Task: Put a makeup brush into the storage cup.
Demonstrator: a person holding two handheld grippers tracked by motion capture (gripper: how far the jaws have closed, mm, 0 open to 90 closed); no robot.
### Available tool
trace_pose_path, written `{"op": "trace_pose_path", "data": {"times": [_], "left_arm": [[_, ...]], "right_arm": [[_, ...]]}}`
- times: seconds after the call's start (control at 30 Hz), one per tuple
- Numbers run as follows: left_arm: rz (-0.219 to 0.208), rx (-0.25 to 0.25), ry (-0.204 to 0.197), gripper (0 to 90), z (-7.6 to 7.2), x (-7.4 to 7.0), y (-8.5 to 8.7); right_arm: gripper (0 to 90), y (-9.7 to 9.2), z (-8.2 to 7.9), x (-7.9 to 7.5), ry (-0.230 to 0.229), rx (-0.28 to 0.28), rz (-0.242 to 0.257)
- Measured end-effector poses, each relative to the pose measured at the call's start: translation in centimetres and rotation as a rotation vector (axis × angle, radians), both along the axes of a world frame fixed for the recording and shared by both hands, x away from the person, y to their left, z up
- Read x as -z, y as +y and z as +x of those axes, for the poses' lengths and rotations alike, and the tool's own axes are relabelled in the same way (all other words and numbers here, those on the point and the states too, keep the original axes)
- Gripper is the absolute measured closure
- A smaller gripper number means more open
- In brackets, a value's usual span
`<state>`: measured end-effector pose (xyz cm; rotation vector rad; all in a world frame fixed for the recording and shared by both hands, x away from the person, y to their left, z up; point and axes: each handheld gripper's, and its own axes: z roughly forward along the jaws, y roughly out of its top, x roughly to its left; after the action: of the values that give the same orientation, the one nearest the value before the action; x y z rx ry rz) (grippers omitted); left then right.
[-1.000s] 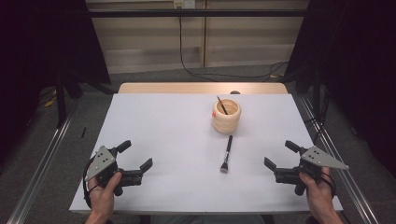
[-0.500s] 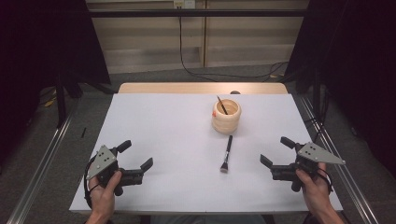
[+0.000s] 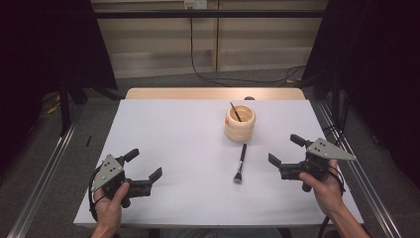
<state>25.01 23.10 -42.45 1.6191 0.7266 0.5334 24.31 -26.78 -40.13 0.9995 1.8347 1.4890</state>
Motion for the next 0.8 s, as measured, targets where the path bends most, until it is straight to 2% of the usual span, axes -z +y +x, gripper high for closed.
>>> {"op": "trace_pose_path", "data": {"times": [0.17,0.23,0.57,0.8], "left_arm": [[0.0,0.001,0.0,0.8,0.0,0.0,0.0],[0.0,0.002,-0.001,0.7,0.1,0.0,0.0],[0.003,0.006,0.002,0.7,0.2,0.1,-0.1],[0.004,0.008,0.004,0.7,0.3,0.2,-0.1]], "right_arm": [[0.0,0.9,0.7,-0.3,-0.01,-0.026,-0.027],[1.6,1.2,1.2,-0.3,0.0,-0.043,-0.034],[0.0,2.2,3.5,-1.1,-0.027,-0.023,-0.037],[0.0,3.3,5.0,-1.6,-0.03,-0.037,-0.031]]}}
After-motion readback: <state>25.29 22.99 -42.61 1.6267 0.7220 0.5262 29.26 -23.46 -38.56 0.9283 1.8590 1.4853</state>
